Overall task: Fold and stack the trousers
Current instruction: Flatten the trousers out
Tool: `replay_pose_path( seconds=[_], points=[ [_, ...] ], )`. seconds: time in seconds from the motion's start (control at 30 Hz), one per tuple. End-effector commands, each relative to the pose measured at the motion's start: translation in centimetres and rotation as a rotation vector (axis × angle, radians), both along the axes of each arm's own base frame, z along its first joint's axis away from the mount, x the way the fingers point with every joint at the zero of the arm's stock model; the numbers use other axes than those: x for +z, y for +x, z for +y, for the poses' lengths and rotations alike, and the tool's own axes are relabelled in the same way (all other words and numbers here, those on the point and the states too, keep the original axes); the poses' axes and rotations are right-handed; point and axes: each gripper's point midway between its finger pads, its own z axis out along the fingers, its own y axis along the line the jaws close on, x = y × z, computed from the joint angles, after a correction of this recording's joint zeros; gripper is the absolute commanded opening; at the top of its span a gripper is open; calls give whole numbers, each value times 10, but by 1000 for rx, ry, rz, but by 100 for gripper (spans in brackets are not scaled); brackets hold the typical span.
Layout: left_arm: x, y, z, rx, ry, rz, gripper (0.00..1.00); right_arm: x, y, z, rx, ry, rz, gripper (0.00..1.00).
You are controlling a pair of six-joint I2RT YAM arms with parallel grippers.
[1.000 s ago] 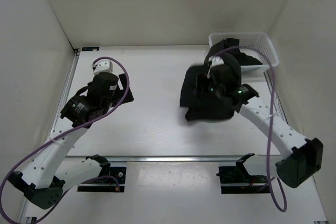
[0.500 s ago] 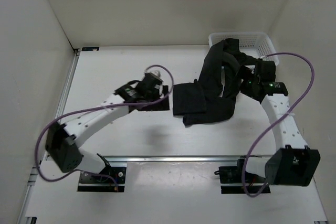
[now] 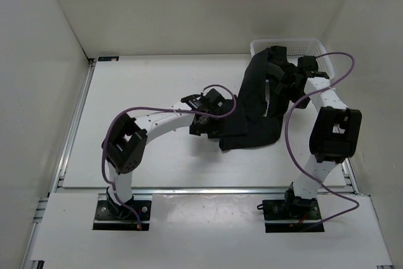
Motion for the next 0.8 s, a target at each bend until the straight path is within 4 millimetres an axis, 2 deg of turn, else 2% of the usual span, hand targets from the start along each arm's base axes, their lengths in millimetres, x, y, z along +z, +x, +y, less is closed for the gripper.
replay_pose_path(
  seconds=[0.0,0.03,0.07,0.13,0.17,0.2,0.23,0.27,0.3,0.33,0.37,0.4,0.43,0.47,0.5,0.53,0.57,0.6,0.63,0.67,0.7,0.73,0.77],
  points=[
    [8,21,-13,14,-35,-28,94,0,29,-5,-4,-8,-36,94],
    [-3,22,-14,14,-23,-17,92,-7,33,-6,-4,-7,-16,88],
    [-4,24,-17,14,-24,-18,91,-13,33,-6,4,-11,-2,82],
    [-7,25,-21,10,-32,-14,84,-15,35,-4,10,0,-1,63],
    [-11,27,-23,10,-27,-9,80,-15,35,-3,0,6,-2,39],
    [-12,32,-24,16,-40,-6,77,-18,33,-1,5,16,7,28],
    [-11,38,-27,20,-57,0,69,-16,30,-1,5,16,5,16],
    [-19,41,-26,15,-49,16,48,-10,33,1,10,24,-17,0],
    [-14,47,-26,23,-75,23,33,0,30,3,16,31,-37,0],
    [-19,50,-22,32,-67,31,19,5,27,3,16,31,-46,0],
    [-19,52,-19,26,-69,34,11,15,30,3,17,28,-77,0],
    [-8,58,-16,39,-86,16,11,25,30,4,22,34,-102,0],
    [-10,65,9,78,-59,10,11,45,26,4,32,25,-147,0],
    [-2,70,23,110,-61,-5,11,55,22,6,46,25,-169,0],
    [29,76,37,128,-100,-60,11,80,19,10,58,20,-228,0],
    [43,91,65,175,-102,-99,11,91,17,13,79,23,-255,0],
    [60,96,78,194,-119,-135,11,115,22,14,97,16,-317,0],
    [99,100,92,211,-164,-215,11,138,22,21,118,23,-362,0],
    [137,114,104,203,-220,-288,11,159,24,28,146,50,-409,0],
    [167,120,109,195,-271,-342,11,181,27,33,169,67,-454,0],
    [202,122,117,189,-318,-391,11,240,29,42,206,73,-593,0],
    [228,126,121,187,-359,-423,11,269,29,47,216,91,-658,0],
    [292,132,130,185,-420,-546,11,304,24,60,267,113,-738,0]
  ],
)
